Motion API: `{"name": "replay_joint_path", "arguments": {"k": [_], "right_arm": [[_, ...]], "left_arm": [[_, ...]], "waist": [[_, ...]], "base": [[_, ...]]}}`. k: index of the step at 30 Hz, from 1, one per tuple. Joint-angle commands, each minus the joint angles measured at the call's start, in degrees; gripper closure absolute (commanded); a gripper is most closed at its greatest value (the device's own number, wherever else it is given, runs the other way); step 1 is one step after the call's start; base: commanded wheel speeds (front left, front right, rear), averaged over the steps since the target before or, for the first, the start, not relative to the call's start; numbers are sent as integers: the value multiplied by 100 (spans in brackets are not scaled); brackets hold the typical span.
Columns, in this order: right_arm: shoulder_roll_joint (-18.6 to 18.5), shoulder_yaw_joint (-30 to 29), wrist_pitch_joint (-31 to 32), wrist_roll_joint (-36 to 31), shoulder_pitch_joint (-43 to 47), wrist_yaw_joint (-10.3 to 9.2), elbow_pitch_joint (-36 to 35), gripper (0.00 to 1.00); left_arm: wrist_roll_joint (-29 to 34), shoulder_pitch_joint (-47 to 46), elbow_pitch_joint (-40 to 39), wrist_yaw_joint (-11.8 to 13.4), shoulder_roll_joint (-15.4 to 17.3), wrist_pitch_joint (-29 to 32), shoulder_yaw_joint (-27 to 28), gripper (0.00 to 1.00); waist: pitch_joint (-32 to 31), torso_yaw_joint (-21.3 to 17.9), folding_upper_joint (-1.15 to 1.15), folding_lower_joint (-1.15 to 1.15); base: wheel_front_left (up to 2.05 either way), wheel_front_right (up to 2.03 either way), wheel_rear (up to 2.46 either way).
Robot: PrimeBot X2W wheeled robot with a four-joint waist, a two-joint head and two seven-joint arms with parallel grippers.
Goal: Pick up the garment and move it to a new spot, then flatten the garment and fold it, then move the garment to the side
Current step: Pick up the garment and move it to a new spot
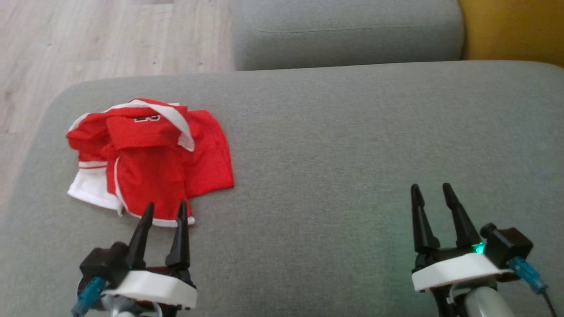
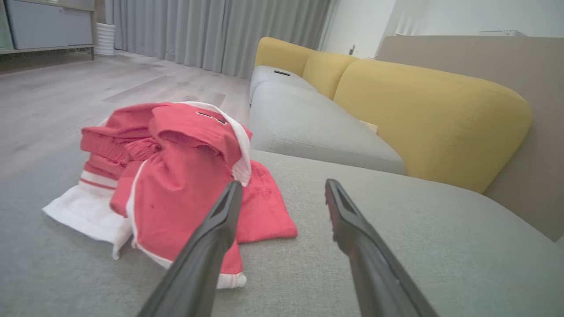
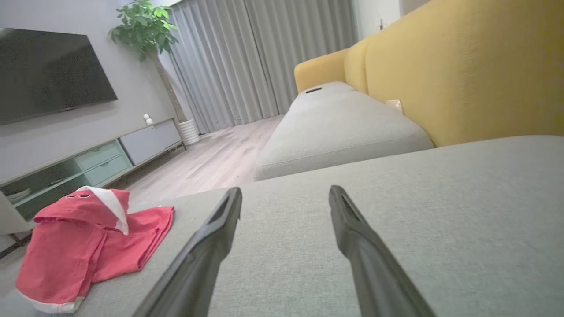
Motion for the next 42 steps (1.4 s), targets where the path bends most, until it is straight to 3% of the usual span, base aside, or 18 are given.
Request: {"name": "replay_joint_path", "arguments": {"k": [1, 22, 32, 42], "right_arm": [[-40, 176, -62, 35, -136, -5, -161, 0], [-40, 792, -62, 327, -61, -5, -23, 0], [-40, 991, -62, 422, -76, -5, 40, 0], [-40, 990, -62, 374, -176, -5, 30, 0]], "left_arm": [[-14, -233, -146, 34, -14, -71, 230, 0], [174, -93, -79, -34, -15, -71, 838, 0], [223, -79, -96, -95, -15, -71, 1073, 0], [455, -335, -47, -218, -14, -71, 1244, 0]], "waist": [[-8, 70, 0, 0], [-231, 1542, 0, 0], [-245, 1690, 0, 0], [4, 1494, 0, 0]], "base": [[0, 0, 0], [0, 0, 0], [0, 0, 0], [0, 0, 0]]}}
